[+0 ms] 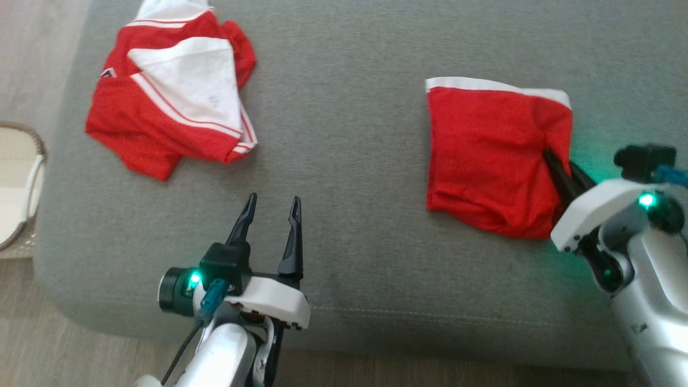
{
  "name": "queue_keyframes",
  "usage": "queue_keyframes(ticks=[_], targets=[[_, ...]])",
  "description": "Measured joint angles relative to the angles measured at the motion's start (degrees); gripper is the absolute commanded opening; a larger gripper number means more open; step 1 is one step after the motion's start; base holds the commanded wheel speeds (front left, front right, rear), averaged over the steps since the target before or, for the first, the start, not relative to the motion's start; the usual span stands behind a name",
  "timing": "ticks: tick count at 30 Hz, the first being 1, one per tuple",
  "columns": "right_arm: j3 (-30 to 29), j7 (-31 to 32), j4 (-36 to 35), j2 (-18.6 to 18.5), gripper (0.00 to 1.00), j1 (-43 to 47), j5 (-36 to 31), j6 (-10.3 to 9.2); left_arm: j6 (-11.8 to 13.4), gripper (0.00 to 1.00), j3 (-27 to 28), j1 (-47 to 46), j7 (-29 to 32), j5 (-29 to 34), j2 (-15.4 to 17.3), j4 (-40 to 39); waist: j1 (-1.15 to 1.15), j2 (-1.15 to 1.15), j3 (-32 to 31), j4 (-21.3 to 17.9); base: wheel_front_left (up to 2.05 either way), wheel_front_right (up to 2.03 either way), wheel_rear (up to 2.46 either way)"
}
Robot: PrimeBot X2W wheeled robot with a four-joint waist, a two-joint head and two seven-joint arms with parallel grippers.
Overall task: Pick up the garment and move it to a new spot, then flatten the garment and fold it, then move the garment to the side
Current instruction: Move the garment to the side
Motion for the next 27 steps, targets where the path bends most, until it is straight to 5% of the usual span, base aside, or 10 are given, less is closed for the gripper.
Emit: queue_keyframes(ticks=[11,27], targets=[[10.1,-1.2,-1.8,-10.6,0.0,-9.7,-6.6,0.01,-4.4,1.0,-4.0,-8.2,-0.1,4.2,0.0,2.6,0.0,0.0,3.6,-6.6,0.0,0.0,0.0],[12.3,-5.1,6.5,-22.2,0.0,-24.8,-3.8,0.01,-11.9,1.0,-14.7,-35.3,-0.4,7.8,-0.1,10.3,0.01,0.0,16.2,-17.8,0.0,0.0,0.0]])
